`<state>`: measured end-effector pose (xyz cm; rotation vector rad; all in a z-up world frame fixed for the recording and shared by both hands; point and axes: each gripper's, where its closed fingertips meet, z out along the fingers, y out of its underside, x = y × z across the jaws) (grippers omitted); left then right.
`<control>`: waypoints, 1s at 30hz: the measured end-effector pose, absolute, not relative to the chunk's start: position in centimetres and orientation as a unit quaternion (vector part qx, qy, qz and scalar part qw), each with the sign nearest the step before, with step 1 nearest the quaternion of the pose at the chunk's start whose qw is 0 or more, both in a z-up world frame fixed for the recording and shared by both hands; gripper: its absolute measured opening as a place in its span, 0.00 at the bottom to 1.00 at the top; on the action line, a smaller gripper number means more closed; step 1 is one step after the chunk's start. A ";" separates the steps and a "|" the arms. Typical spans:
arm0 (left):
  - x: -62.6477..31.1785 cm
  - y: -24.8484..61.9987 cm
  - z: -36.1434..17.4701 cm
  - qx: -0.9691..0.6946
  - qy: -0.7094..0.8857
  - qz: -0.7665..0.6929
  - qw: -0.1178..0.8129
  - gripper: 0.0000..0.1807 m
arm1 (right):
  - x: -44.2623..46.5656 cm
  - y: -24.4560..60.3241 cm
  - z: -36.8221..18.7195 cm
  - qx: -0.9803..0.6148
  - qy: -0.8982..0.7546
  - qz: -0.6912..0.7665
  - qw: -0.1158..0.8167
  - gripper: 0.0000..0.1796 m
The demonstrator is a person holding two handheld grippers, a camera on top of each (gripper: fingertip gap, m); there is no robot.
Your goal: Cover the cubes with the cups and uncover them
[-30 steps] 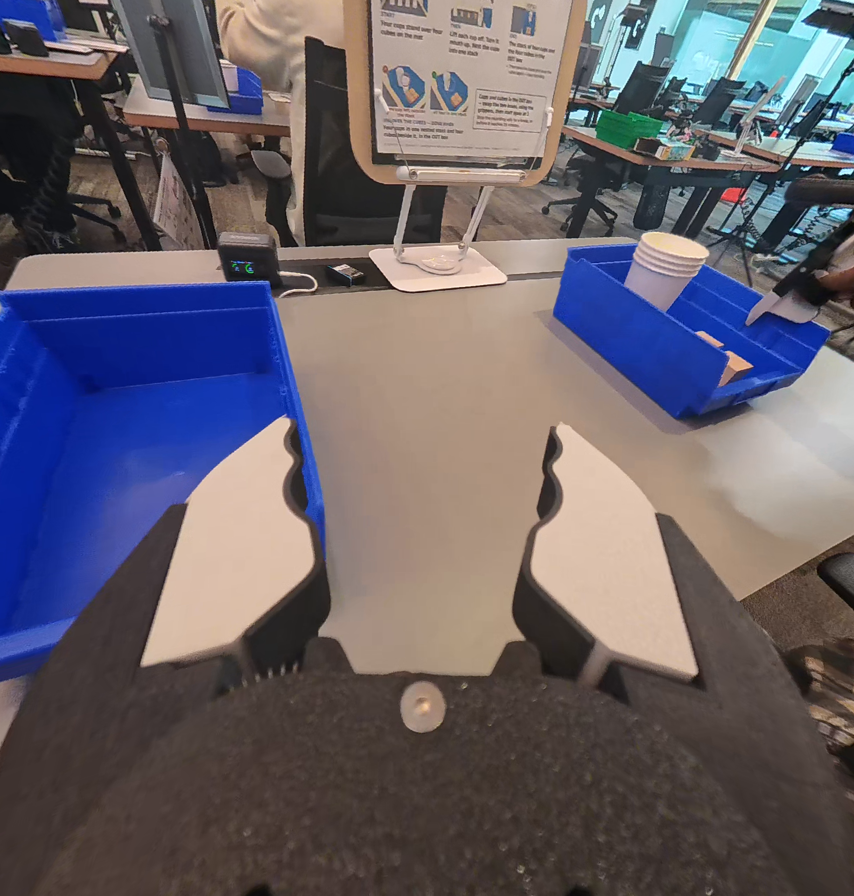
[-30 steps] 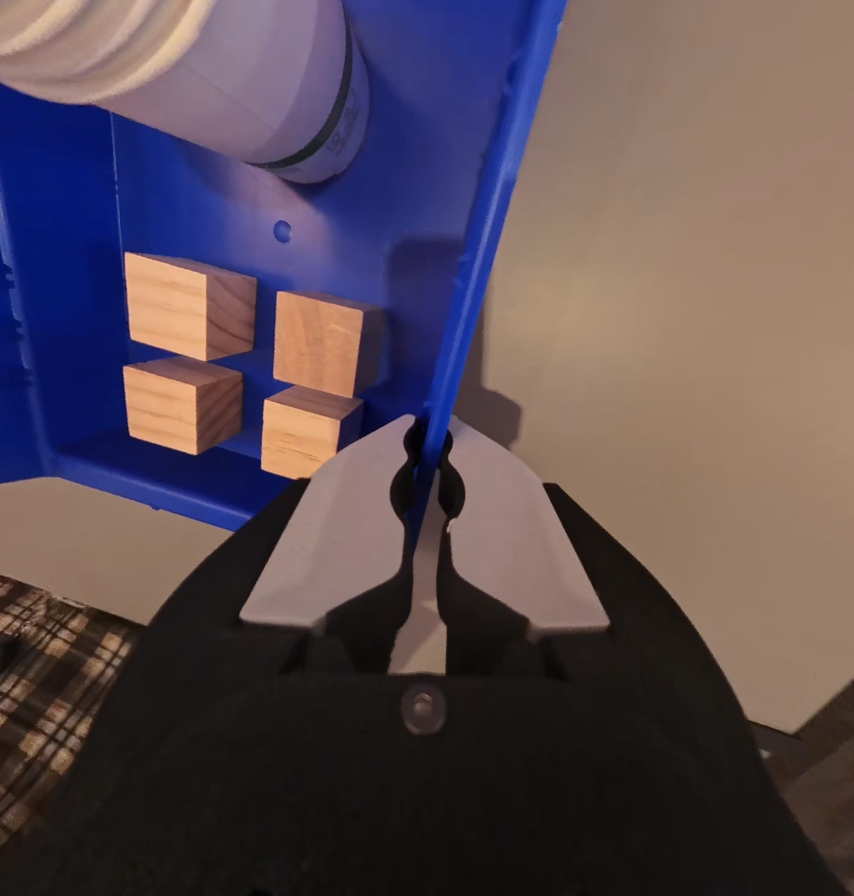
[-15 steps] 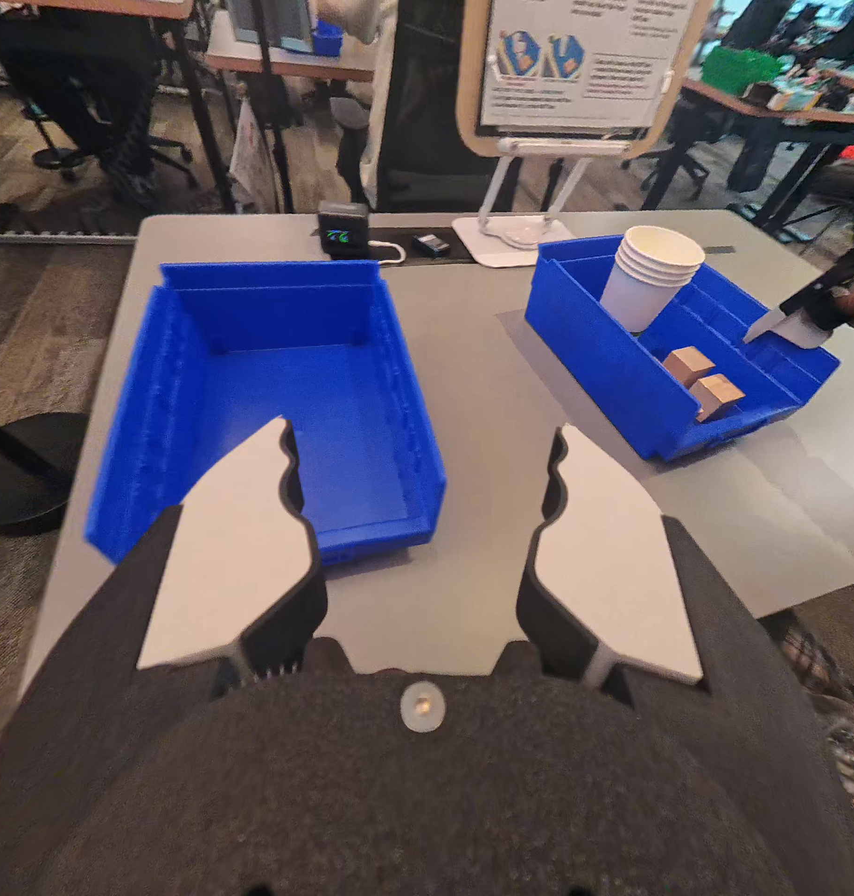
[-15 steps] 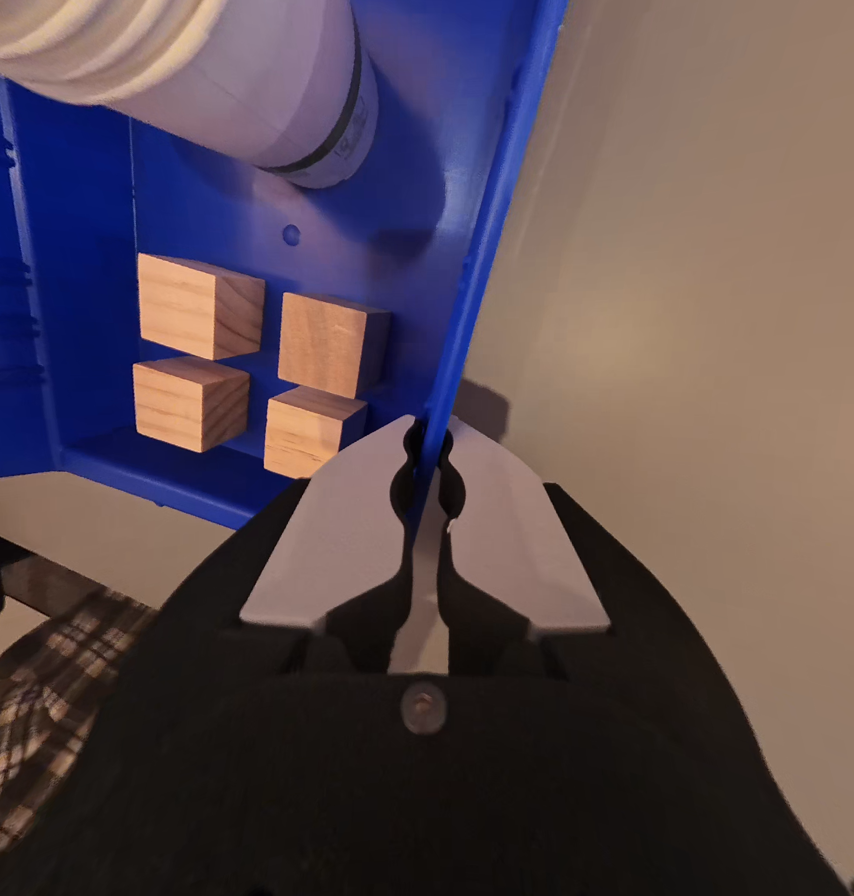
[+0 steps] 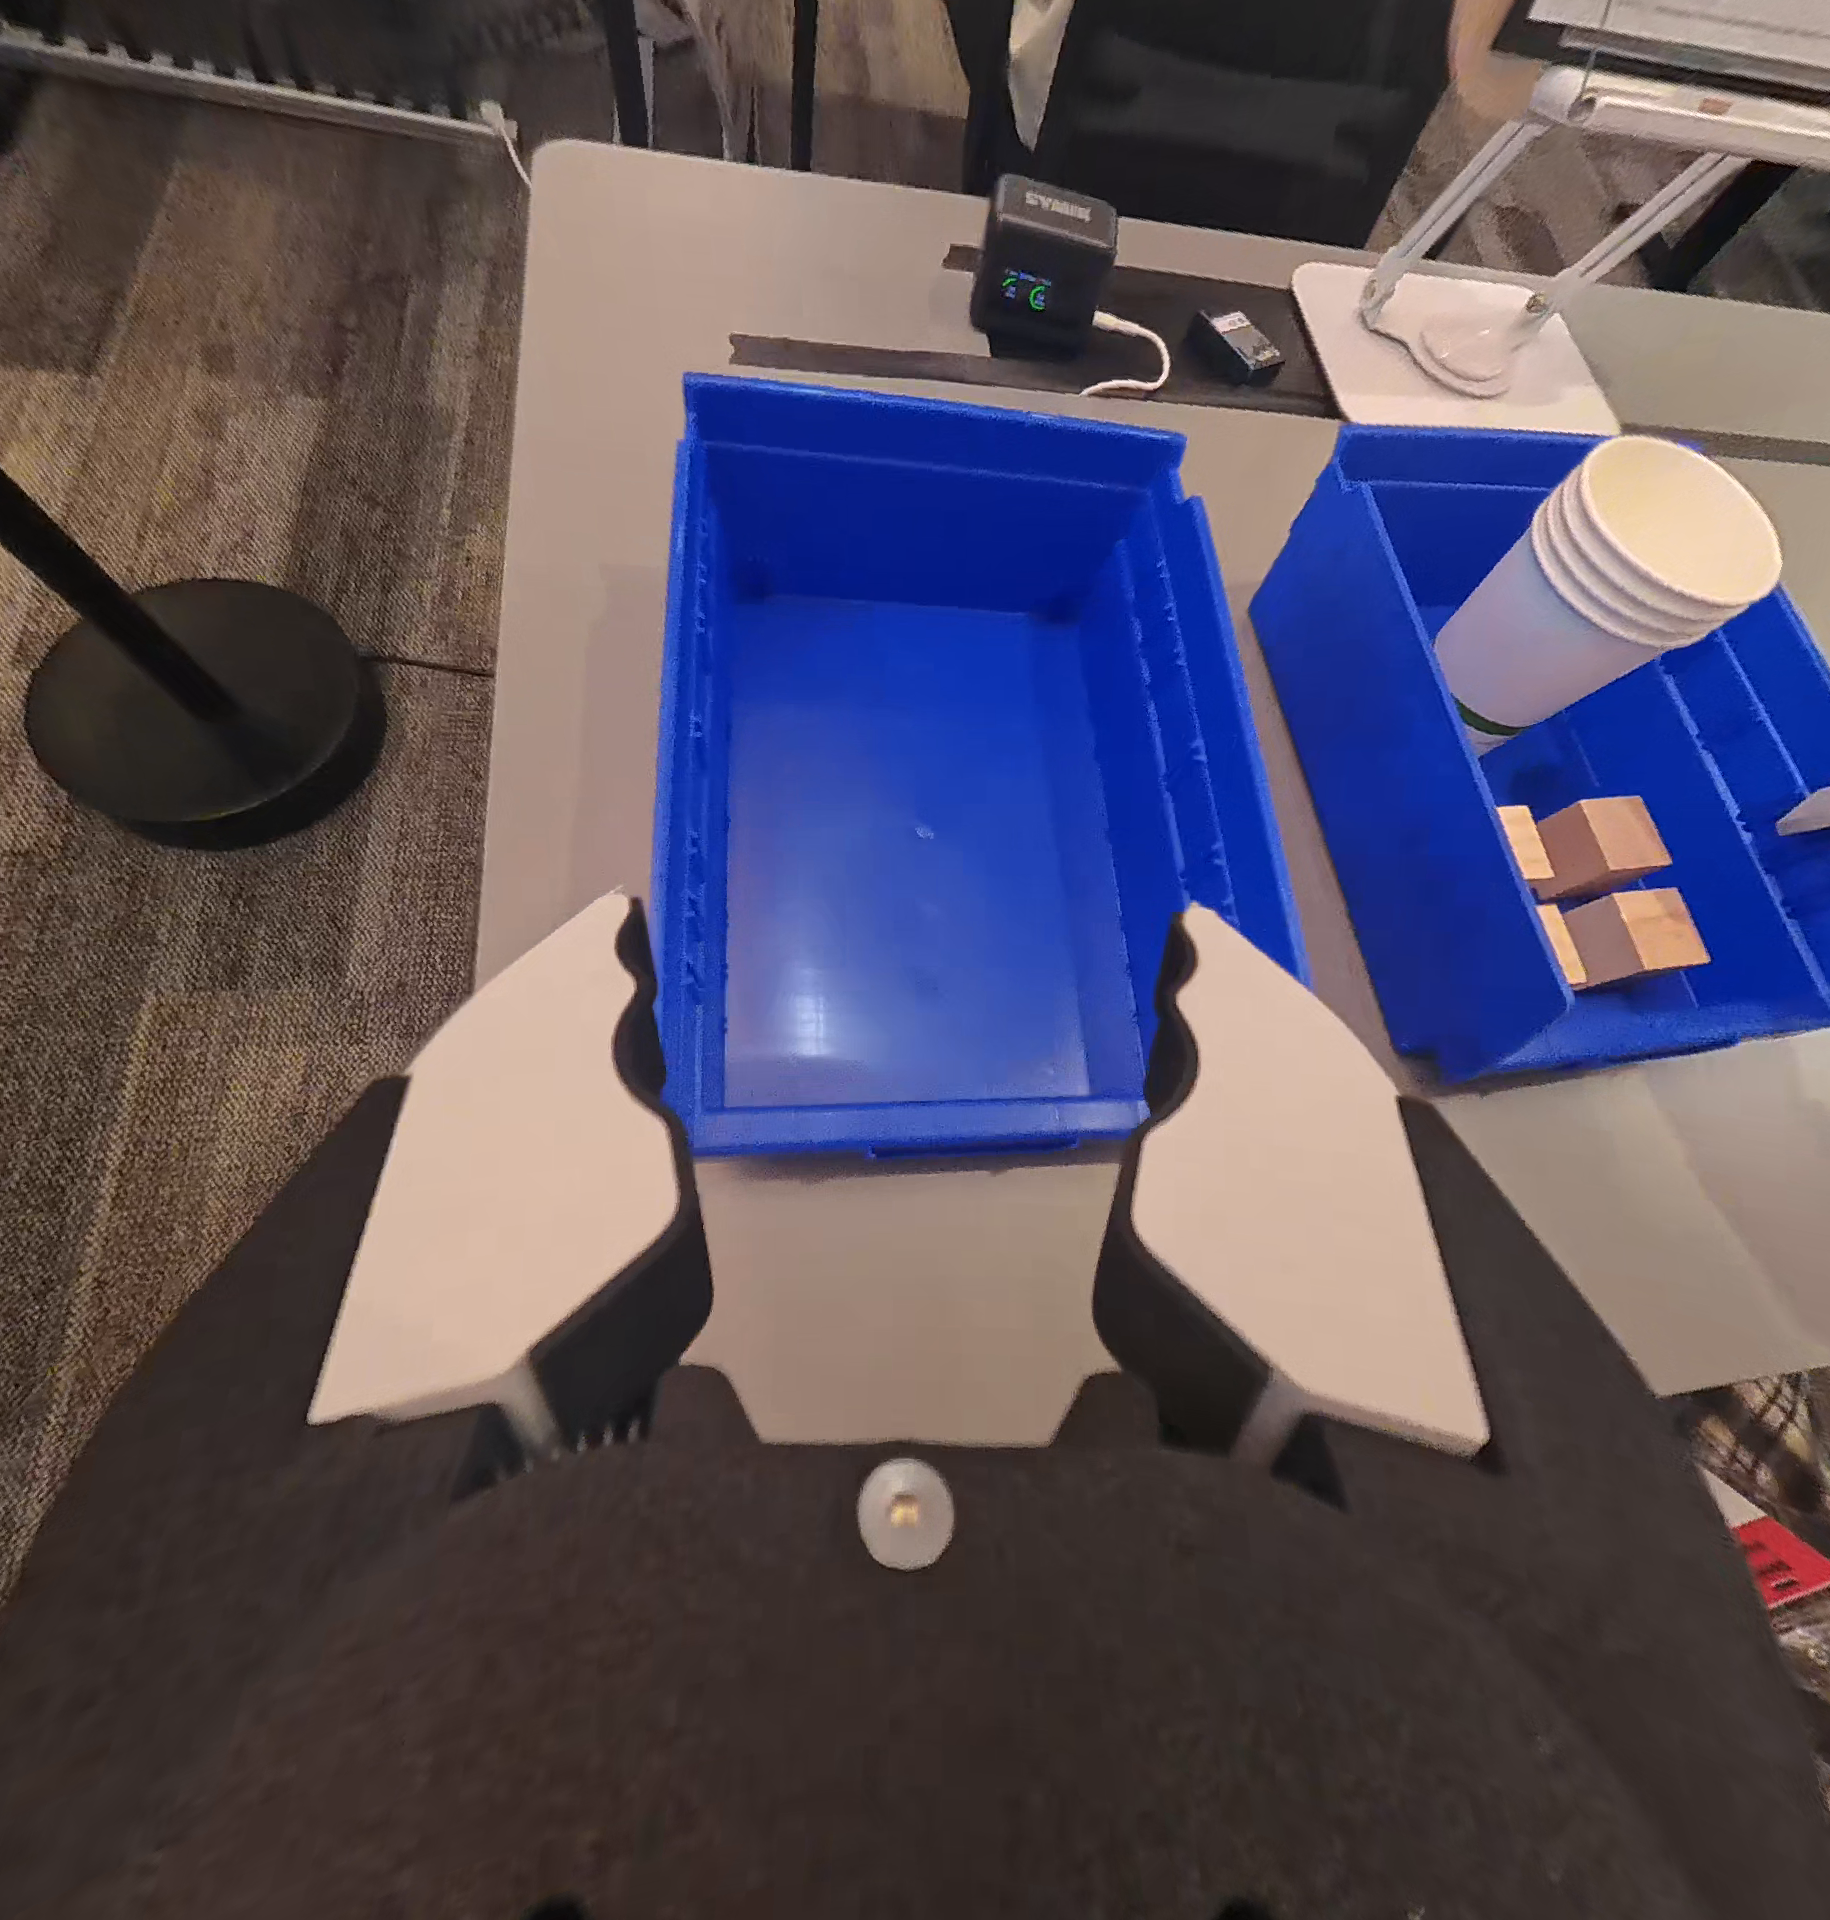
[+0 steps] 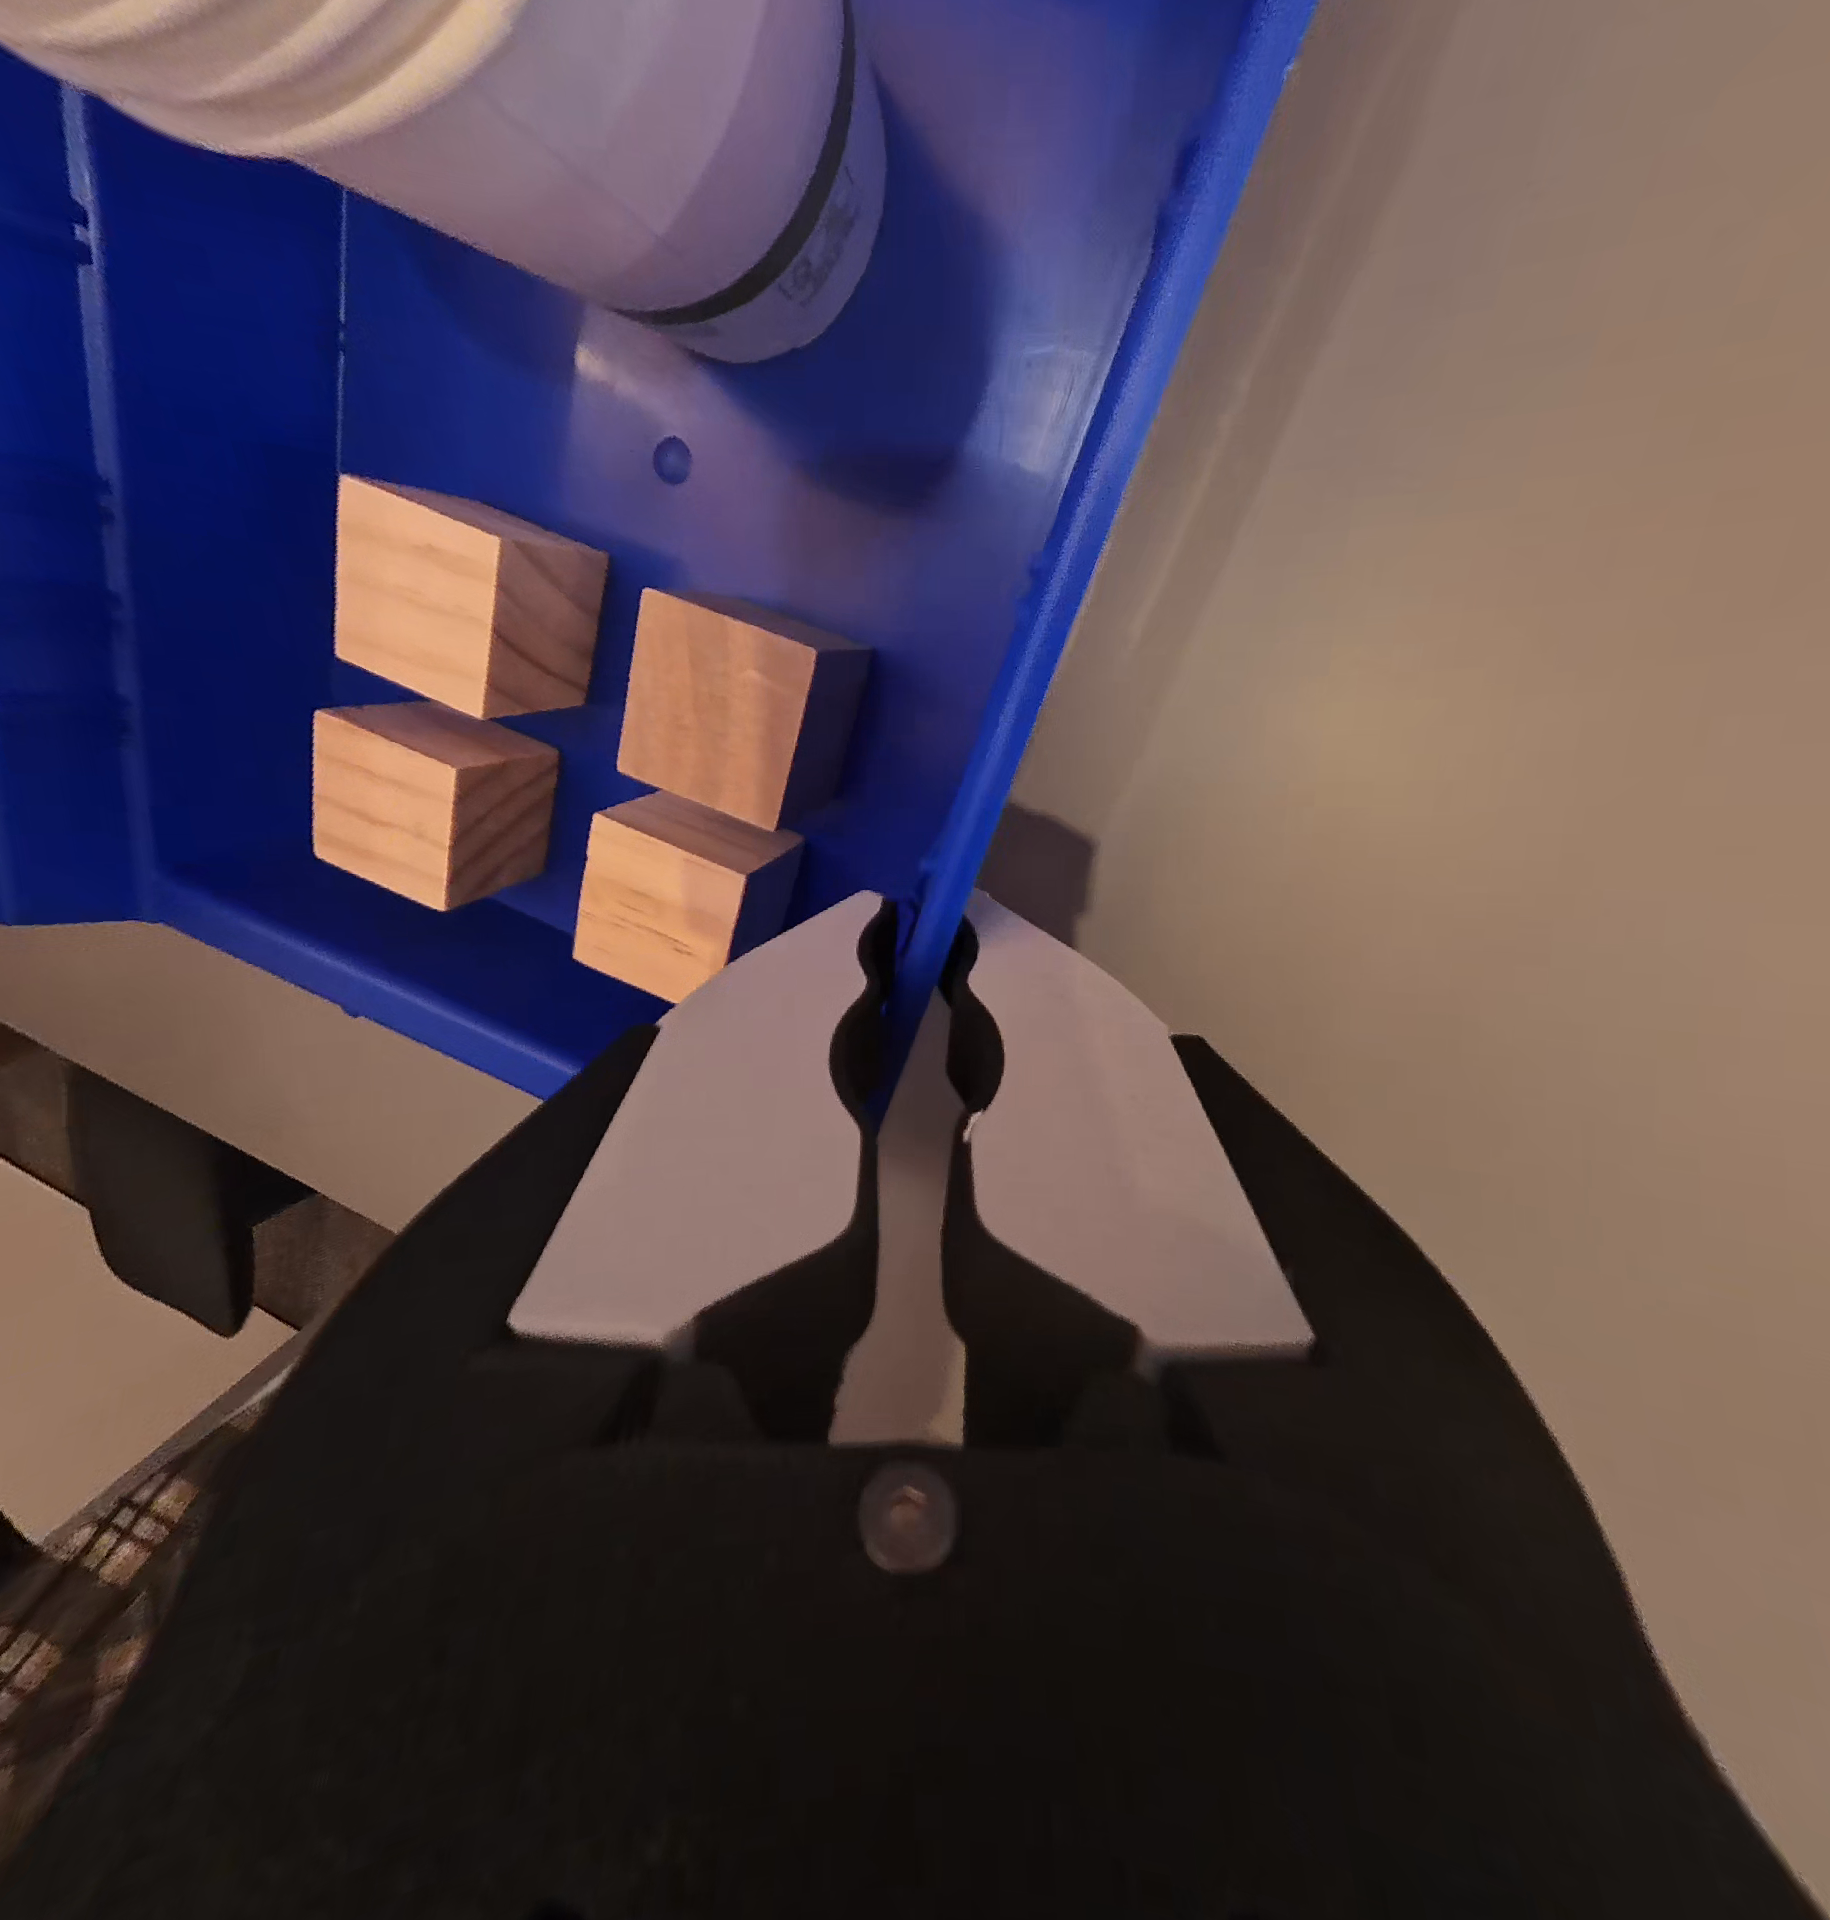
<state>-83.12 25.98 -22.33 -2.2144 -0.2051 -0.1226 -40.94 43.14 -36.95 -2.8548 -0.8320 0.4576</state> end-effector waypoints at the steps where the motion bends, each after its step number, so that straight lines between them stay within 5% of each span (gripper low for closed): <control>1: -83.5 26.3 -22.5 -0.894 -0.085 -0.052 0.436 0.50 | -41.4 43.1 -36.9 -0.945 -0.279 0.154 0.068 0.04; 4: -84.8 27.4 -23.4 -0.906 -0.095 -0.048 0.411 0.51 | -42.4 42.7 -36.9 -0.941 -0.285 0.167 0.071 0.06; 6: -85.7 28.2 -24.4 -0.915 -0.102 -0.047 0.388 0.52 | -42.9 42.2 -36.5 -0.937 -0.278 0.203 0.059 0.19; 11: -87.9 30.2 -27.5 -0.941 -0.117 -0.028 0.315 0.55 | -40.1 42.7 -34.4 -0.924 -0.277 0.251 0.087 0.34; 21: -89.7 30.7 -36.0 -0.981 -0.130 -0.026 0.140 0.49 | -29.2 41.6 -32.3 -0.899 -0.257 0.328 0.134 0.32; 25: -89.6 30.4 -37.7 -0.984 -0.134 -0.043 0.112 0.35 | -26.3 41.2 -32.4 -0.894 -0.243 0.348 0.146 0.31; 30: -88.8 30.5 -39.1 -0.984 -0.123 -0.072 0.104 0.03 | -24.3 40.8 -32.8 -0.884 -0.236 0.368 0.163 0.27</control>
